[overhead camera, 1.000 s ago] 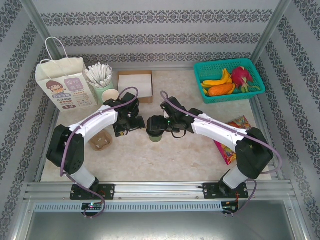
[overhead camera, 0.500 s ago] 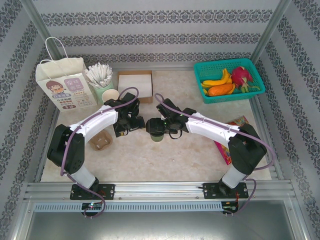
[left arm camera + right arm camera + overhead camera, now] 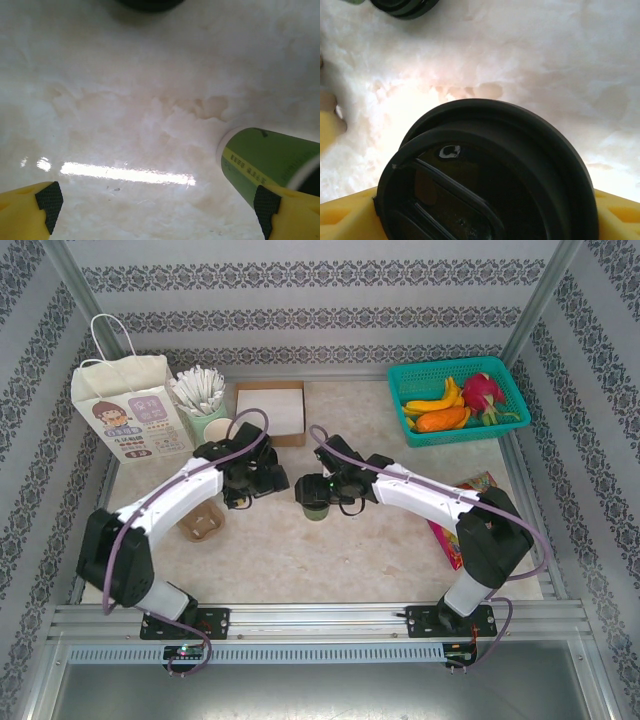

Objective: Pack the takeout coffee

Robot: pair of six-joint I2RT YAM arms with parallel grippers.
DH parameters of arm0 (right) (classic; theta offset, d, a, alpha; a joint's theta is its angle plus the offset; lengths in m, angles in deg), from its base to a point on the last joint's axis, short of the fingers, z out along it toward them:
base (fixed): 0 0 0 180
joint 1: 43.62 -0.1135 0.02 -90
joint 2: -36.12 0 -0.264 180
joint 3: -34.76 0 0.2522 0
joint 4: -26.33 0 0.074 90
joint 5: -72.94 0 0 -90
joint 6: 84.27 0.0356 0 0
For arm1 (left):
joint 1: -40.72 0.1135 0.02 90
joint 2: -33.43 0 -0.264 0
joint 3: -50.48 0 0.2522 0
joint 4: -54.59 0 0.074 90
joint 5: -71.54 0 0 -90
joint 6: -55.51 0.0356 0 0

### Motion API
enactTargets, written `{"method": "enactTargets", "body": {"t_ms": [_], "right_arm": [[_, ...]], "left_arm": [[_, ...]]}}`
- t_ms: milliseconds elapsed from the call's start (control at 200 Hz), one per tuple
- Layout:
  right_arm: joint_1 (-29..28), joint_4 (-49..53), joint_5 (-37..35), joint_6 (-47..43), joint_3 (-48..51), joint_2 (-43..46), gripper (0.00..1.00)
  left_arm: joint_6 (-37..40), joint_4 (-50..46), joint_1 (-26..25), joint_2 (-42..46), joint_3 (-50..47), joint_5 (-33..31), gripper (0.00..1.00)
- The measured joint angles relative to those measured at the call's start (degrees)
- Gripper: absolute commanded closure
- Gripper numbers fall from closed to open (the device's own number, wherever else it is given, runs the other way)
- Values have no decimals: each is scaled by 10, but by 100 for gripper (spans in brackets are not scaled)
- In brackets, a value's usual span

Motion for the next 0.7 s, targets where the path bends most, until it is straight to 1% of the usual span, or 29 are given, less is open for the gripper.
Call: {"method": "enactTargets", "body": {"t_ms": [90, 205, 405, 699], "right_arm": [[35, 7, 3, -15, -3, 0, 19], [91, 26, 3, -42, -19, -5, 19], [170, 52, 5, -84, -107, -66, 20], [229, 86, 30, -102, -230, -153, 20]], "left_arm": [[1, 8, 1, 40, -3, -21, 0], [5, 9, 9, 64, -3, -37, 0], [5, 14, 31, 88, -15, -58, 0], [7, 38, 41, 152, -45, -87, 0]]}}
